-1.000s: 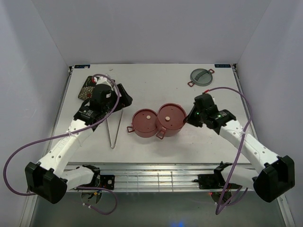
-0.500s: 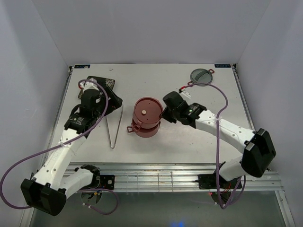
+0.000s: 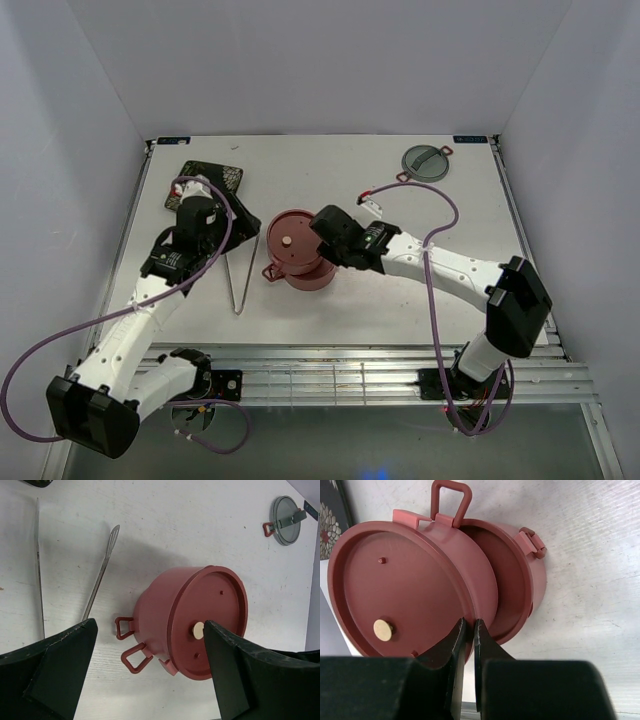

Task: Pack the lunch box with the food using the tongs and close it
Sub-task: Place the packing box into the packing box.

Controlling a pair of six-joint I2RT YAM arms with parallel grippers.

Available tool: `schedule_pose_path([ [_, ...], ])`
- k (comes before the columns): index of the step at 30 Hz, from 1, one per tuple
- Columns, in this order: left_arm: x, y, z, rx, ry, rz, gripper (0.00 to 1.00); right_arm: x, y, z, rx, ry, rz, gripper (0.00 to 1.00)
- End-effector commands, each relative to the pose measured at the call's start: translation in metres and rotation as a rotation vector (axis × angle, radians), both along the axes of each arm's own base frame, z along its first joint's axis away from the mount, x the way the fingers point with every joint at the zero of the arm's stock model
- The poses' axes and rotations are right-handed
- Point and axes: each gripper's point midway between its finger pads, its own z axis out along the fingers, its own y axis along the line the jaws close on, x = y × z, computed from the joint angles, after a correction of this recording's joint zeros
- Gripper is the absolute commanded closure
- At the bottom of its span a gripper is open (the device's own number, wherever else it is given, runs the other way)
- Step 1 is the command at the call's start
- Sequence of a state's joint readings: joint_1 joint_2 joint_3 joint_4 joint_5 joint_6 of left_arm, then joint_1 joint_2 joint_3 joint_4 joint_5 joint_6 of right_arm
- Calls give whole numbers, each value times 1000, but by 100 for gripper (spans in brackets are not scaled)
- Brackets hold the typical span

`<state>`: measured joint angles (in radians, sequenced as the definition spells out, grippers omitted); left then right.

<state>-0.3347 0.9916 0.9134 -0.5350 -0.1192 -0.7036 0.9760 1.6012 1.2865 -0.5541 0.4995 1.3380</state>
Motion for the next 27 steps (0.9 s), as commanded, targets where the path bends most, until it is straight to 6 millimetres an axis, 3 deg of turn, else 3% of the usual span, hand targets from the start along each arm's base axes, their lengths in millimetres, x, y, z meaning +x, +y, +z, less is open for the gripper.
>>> schedule_pose_path([
  [1, 3, -6, 5, -18, -29, -36, 2, 20, 7, 55, 132, -137, -133, 92],
  [12, 7, -21, 10, -30, -54, -126, 2, 8, -2, 58, 97, -141, -169, 92],
  [16, 4, -25, 13, -35, -55, -158, 2, 4, -1, 62, 107, -140, -162, 80],
  [23, 4, -25, 4, -25, -34, -159, 2, 0, -3, 55, 106, -120, -165, 71],
  [27, 2, -22, -6, -15, -15, -155, 2, -1, -6, 75, 106, -177, -118, 68],
])
